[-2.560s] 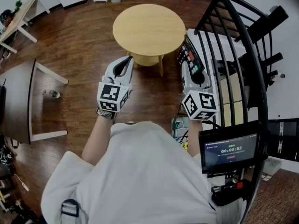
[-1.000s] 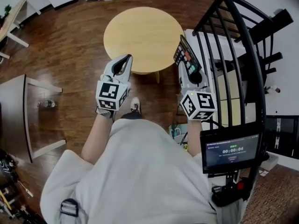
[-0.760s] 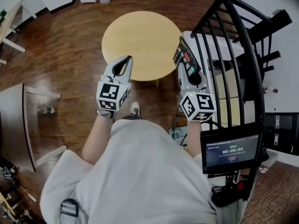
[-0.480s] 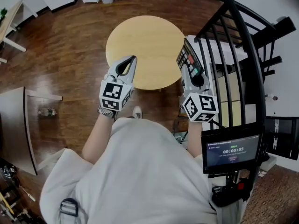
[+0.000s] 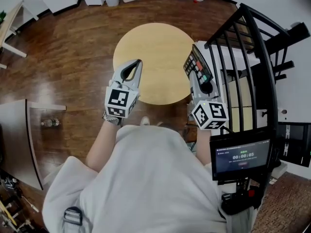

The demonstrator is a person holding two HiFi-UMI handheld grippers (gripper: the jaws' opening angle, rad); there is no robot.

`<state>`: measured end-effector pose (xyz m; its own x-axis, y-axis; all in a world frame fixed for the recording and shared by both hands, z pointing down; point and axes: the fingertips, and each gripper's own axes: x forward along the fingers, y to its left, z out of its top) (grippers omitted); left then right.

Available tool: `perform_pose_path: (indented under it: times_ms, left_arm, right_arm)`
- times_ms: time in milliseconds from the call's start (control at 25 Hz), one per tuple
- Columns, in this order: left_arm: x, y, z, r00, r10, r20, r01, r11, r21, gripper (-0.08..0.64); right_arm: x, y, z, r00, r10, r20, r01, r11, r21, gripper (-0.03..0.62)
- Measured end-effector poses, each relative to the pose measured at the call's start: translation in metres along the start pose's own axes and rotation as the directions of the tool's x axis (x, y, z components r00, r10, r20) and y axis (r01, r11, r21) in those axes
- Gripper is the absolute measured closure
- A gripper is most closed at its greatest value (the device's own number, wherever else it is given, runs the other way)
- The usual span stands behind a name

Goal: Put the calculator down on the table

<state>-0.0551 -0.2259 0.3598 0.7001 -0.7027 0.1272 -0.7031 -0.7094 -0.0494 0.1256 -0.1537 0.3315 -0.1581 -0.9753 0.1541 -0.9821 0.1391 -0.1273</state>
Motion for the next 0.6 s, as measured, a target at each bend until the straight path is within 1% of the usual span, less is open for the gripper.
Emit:
perform_pose_path:
  times_ms: [160, 280, 400, 480, 560, 600]
  left_arm:
    - [0.008, 0.009, 0.005, 1.0, -0.005, -0.007, 0.005, 1.0, -0.023, 0.554]
    - [0.012, 0.006, -0.005, 1.0, -0.025, -0.017, 0.024, 0.999, -0.033, 0.554]
    - [0.023, 0.007, -0.006, 0.999, -0.008, -0.036, 0.007, 0.999, -0.036, 0.554]
    - [0.028, 0.005, -0.003, 0.999, -0.005, -0.043, 0.003, 0.999, -0.04, 0.554]
    - [0.03, -0.001, -0.004, 0.999, -0.028, -0.033, 0.027, 0.998, -0.055, 0.554]
    - [0.03, -0.005, -0.003, 0.999, -0.045, -0.021, 0.044, 0.996, -0.073, 0.554]
  right_arm:
    - [0.009, -0.002, 0.002, 1.0, 0.002, -0.009, -0.002, 1.0, 0.019, 0.518]
    - [0.01, -0.005, 0.001, 1.0, 0.02, -0.014, -0.019, 1.0, 0.015, 0.518]
    - [0.013, -0.016, 0.003, 1.0, 0.023, -0.009, -0.023, 0.999, 0.022, 0.518]
    - [0.013, -0.02, 0.005, 1.0, 0.028, -0.001, -0.028, 0.998, 0.05, 0.518]
    - [0.013, -0.021, 0.007, 0.999, 0.042, 0.008, -0.042, 0.995, 0.093, 0.518]
    - [0.013, -0.02, 0.008, 0.999, 0.052, 0.014, -0.054, 0.991, 0.119, 0.518]
